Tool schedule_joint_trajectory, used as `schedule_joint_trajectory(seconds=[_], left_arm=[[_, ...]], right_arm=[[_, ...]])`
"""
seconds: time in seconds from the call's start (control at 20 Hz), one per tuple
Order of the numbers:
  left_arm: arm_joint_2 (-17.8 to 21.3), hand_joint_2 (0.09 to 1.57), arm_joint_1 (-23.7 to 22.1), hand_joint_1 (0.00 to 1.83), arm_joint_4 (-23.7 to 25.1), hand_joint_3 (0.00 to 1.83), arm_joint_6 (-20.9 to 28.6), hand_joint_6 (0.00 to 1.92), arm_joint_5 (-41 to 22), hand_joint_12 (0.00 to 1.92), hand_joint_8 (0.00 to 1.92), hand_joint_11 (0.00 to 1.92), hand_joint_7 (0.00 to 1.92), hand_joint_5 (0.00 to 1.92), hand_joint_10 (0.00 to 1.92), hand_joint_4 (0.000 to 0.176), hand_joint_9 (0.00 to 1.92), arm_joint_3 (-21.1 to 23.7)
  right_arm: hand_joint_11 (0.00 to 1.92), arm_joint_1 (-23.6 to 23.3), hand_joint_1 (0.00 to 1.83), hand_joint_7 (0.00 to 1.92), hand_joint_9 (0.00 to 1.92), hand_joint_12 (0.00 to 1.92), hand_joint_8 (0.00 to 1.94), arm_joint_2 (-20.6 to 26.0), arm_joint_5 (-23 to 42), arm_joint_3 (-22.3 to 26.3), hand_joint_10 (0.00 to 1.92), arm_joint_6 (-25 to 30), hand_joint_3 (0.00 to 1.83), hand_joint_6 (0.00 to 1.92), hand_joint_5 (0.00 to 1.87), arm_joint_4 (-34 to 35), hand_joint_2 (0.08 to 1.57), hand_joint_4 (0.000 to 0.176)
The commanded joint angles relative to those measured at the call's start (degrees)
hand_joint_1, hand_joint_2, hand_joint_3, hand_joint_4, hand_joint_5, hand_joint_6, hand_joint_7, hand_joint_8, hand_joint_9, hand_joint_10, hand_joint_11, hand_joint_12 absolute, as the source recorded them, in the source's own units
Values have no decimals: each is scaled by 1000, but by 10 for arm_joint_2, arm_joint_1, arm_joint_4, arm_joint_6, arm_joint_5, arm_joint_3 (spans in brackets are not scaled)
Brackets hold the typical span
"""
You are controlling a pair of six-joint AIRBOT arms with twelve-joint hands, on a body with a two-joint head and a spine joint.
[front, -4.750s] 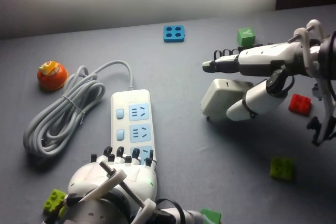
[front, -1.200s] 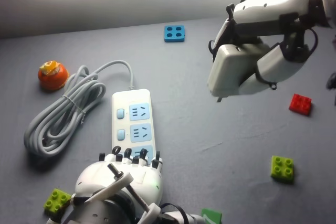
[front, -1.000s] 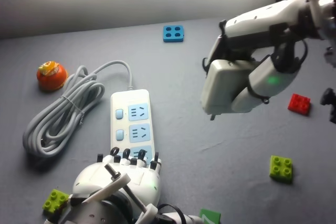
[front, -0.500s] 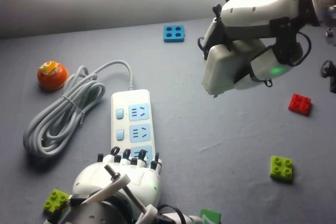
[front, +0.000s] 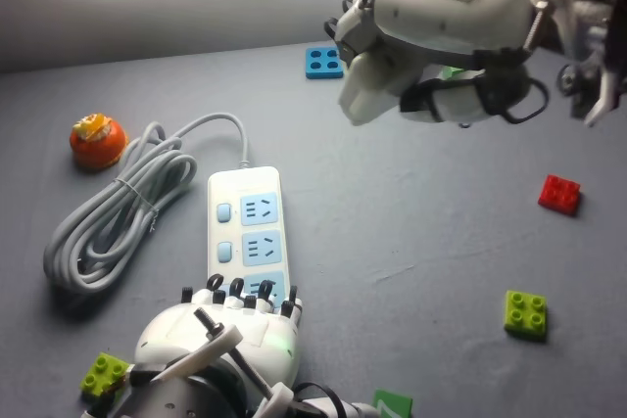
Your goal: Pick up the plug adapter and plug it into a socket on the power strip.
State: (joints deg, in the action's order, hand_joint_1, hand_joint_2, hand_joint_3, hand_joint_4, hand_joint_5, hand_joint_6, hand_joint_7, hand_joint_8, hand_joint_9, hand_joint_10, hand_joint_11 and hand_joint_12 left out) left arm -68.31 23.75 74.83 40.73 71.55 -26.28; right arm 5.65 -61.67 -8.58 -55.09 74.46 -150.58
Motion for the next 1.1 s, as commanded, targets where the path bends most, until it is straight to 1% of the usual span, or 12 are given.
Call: schedule_joint_trajectory(seconds=[0.0,0.1,0.25,0.35,0.4,0.45,0.55,0.65,0.8,0.85,0.9,1.05], left_arm=[[4,1151,-1,93,20,0,-1,1,15,258,2,0,100,111,3,0,78,3],[4,1153,-3,85,20,1,-1,1,15,261,0,0,99,115,1,0,79,3],[4,1157,-5,73,20,2,-1,1,15,239,0,0,87,107,0,0,70,2],[4,1157,-5,67,20,1,-1,1,15,217,1,0,82,97,1,0,63,3],[4,1146,-5,92,20,1,-1,0,15,305,0,0,117,131,0,0,99,3],[4,1145,-4,97,20,1,-1,0,14,323,0,0,115,130,0,0,97,3],[6,1152,-2,88,20,2,-2,3,12,266,2,0,101,118,1,0,83,3],[8,1155,-1,81,20,2,-2,2,12,295,2,0,105,119,3,0,89,3],[10,1157,1,36,20,1,-3,0,10,265,0,0,86,96,0,0,70,4],[10,1158,1,39,20,1,-7,1,7,259,2,0,91,96,1,0,72,3],[10,1158,0,39,20,1,-8,1,6,257,2,0,92,96,1,0,73,3],[11,1156,0,43,20,0,-9,0,6,232,0,0,79,82,0,0,65,1]], right_arm=[[603,-2,1215,885,709,1645,1335,-4,-108,3,1262,-71,0,1001,869,56,1176,0],[592,5,1210,869,708,1666,1368,-19,-129,3,1279,-184,2,1052,832,188,1189,0],[581,-3,1213,885,709,1665,1335,-34,-121,8,1291,-324,0,1027,854,406,1180,0],[615,-13,1219,903,740,1634,1311,-53,-145,12,1254,-465,0,1001,868,585,1171,0],[618,-17,1216,902,736,1630,1307,-62,-161,12,1250,-507,0,1003,872,645,1170,0],[613,-20,1211,891,734,1636,1322,-75,-174,12,1255,-543,2,1041,849,699,1178,0],[600,-22,1214,901,736,1657,1307,-97,-193,12,1268,-572,0,1032,856,728,1174,0],[598,-23,1205,875,709,1648,1337,-122,-212,6,1280,-578,0,1049,849,739,1182,0],[589,-28,1201,864,694,1657,1355,-166,-229,-29,1290,-589,1,1087,823,816,1192,0],[633,-29,1219,927,749,1624,1262,-177,-229,-40,1240,-593,0,1016,868,828,1166,0],[647,-29,1224,945,776,1602,1234,-204,-229,-62,1199,-610,0,991,884,840,1155,0],[610,-27,1213,900,742,1621,1305,-220,-228,-80,1229,-620,1,1029,858,865,1173,0]])
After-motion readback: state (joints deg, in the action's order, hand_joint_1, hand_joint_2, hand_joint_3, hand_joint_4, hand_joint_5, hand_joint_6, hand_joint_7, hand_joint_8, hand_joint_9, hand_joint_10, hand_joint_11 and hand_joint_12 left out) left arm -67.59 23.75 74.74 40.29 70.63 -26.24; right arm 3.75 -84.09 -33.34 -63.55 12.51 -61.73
